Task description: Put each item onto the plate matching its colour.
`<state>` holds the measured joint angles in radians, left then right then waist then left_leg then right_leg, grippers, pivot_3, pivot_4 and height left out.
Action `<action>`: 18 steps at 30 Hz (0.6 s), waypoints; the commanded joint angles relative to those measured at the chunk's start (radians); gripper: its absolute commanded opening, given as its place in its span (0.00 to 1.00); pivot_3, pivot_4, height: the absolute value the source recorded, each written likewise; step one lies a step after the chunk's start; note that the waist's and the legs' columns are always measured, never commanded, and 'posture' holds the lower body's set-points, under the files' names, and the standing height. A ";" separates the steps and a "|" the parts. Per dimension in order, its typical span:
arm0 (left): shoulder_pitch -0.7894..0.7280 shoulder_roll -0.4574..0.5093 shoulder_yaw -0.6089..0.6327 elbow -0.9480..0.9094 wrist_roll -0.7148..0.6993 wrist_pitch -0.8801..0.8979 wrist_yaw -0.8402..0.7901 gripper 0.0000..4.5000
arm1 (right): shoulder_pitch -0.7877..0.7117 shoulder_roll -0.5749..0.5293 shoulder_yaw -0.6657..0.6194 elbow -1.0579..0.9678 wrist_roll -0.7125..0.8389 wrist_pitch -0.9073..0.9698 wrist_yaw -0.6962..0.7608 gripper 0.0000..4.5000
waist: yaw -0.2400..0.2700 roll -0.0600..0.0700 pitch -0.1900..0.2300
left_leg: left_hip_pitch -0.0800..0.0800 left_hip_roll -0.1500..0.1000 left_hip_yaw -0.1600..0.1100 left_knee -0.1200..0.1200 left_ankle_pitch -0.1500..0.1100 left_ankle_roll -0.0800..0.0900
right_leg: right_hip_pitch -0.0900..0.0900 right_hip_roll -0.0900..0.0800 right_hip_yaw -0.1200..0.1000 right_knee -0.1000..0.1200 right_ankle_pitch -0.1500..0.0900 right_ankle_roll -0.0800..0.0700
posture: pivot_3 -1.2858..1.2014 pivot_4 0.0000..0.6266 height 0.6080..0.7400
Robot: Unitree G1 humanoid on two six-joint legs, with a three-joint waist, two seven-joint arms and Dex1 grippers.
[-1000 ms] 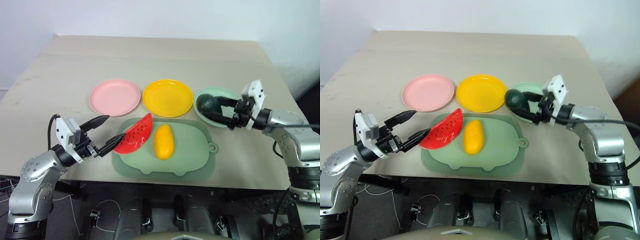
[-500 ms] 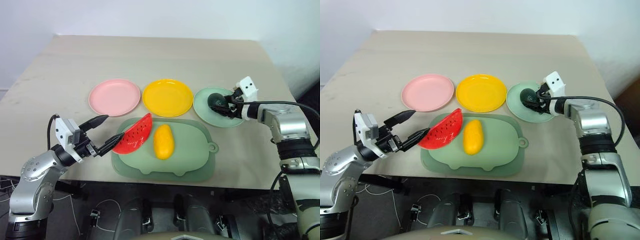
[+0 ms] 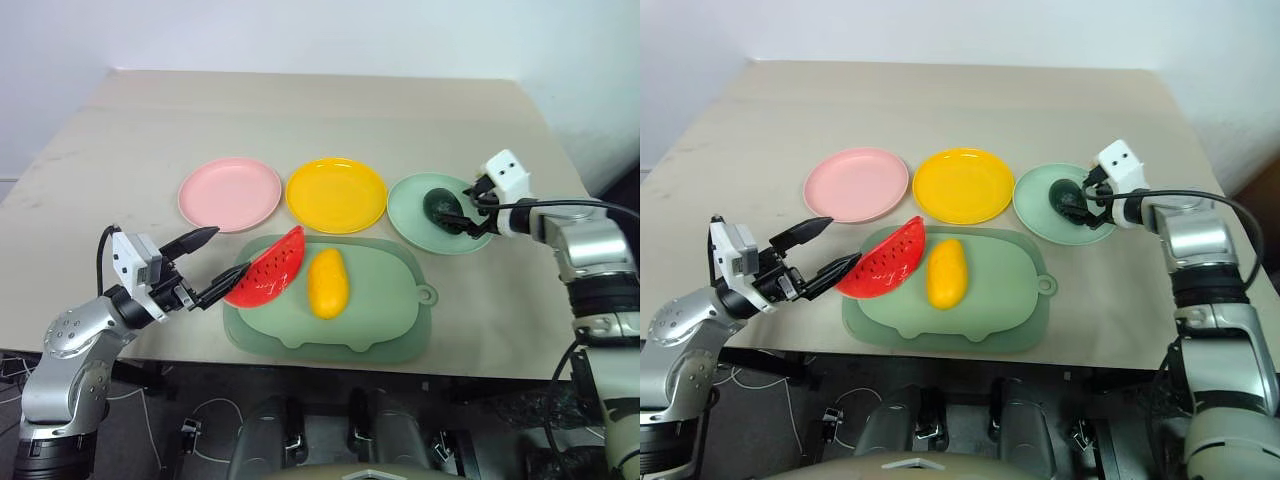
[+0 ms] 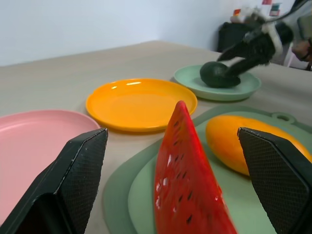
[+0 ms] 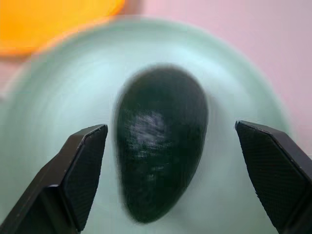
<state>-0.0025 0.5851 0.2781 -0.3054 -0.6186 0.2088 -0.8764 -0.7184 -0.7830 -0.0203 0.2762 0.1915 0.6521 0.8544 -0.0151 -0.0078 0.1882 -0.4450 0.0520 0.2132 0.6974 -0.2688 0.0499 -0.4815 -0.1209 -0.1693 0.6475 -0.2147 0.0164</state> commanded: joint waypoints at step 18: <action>-0.094 -0.020 -0.040 0.140 0.038 -0.087 -0.076 1.00 | 0.135 0.276 -0.104 -0.761 0.472 0.818 -0.287 0.99 | 0.001 0.000 0.000 | -0.001 0.000 0.000 -0.001 0.000 0.000 | 0.000 0.000 0.000 -0.002 0.000 -0.001 | 0.52 0.24 0.67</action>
<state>-0.0858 0.5646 0.2374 -0.1574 -0.5867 0.1418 -0.9457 -0.5568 -0.5084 -0.1310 -0.4645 0.6659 1.4363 0.6028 -0.0143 -0.0079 0.1880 -0.4456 0.0517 0.2131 0.6966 -0.2691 0.0502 -0.4814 -0.1209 -0.1693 0.6455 -0.2148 0.0158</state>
